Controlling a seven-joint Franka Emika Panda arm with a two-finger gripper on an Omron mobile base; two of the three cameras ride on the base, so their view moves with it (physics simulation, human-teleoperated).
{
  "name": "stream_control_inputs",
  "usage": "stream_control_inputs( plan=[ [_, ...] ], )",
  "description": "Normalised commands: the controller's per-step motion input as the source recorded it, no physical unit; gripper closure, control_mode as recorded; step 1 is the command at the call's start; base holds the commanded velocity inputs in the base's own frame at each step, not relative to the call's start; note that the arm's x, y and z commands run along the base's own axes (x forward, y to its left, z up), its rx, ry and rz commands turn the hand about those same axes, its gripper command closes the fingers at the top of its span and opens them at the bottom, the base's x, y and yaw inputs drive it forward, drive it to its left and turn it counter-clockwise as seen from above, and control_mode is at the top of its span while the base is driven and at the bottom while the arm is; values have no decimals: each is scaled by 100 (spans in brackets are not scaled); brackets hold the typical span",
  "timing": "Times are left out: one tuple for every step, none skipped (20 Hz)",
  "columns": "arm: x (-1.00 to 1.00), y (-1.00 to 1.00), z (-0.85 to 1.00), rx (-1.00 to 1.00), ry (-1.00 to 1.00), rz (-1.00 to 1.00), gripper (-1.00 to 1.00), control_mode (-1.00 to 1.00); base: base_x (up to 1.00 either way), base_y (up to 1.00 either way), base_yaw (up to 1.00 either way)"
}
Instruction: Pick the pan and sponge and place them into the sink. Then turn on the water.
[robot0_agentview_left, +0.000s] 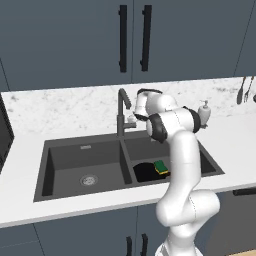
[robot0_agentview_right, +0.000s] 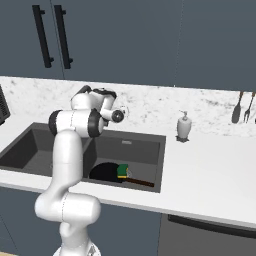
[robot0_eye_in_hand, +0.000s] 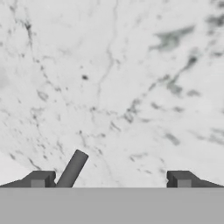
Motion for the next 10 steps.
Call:
stream_control_inputs(
  plan=[
    [0,-100,0,0,3,0,-100,-100,0,0,0],
    [-1,-100,0,0,2,0,-100,-100,0,0,0],
    [-1,-100,0,0,1,0,-100,-100,0,0,0],
    [0,-100,0,0,2,0,-100,-100,0,0,0],
    [-1,-100,0,0,1,0,-100,-100,0,0,0],
    [-4,-100,0,0,1,0,-100,-100,0,0,0],
    [-5,-100,0,0,1,0,-100,-100,0,0,0],
    [-5,-100,0,0,1,0,-100,-100,0,0,0],
    [-6,-100,0,0,0,0,-100,-100,0,0,0],
    [-7,-100,0,0,0,0,-100,-100,0,0,0]
  ],
)
